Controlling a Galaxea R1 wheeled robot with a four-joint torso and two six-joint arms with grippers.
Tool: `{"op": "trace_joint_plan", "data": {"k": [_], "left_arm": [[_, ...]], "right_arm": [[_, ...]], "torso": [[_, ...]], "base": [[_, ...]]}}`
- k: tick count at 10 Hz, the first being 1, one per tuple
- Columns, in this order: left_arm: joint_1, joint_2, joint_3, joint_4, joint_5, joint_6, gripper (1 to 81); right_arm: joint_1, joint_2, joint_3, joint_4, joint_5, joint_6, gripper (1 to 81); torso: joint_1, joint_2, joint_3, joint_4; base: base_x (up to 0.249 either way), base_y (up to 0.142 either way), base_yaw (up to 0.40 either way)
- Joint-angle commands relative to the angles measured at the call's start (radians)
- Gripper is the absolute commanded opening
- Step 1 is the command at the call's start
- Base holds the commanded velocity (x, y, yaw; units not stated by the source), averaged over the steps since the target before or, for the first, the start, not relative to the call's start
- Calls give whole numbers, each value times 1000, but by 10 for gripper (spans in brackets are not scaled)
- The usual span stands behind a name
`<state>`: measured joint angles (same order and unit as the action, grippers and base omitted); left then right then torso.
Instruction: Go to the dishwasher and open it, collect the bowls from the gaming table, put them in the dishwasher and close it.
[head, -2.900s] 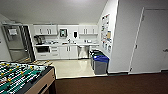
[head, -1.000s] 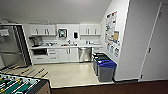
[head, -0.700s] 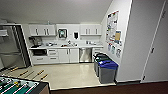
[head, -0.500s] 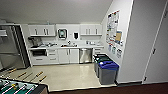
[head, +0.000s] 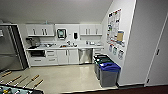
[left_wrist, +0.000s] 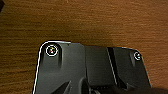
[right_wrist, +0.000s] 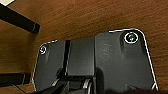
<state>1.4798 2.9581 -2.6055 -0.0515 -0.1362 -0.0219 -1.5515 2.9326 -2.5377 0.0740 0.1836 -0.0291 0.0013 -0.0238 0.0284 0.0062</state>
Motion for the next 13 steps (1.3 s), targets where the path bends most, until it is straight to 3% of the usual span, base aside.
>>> {"op": "trace_joint_plan", "data": {"k": [1, 8, 13], "left_arm": [[-62, -5, 5, 10, 38, 5, 811], [-62, -5, 5, 10, 38, 7, 811], [-62, -8, 5, 10, 38, 7, 811]], "right_arm": [[57, -5, 7, -14, -44, -3, 811], [56, -13, 10, -13, -44, -3, 811], [58, -13, 7, -13, -44, -3, 811]], "torso": [[0, 0, 0, 0], [0, 0, 0, 0], [0, 0, 0, 0]], "base": [[191, 0, 0], [191, 0, 0], [191, 76, 0]]}}
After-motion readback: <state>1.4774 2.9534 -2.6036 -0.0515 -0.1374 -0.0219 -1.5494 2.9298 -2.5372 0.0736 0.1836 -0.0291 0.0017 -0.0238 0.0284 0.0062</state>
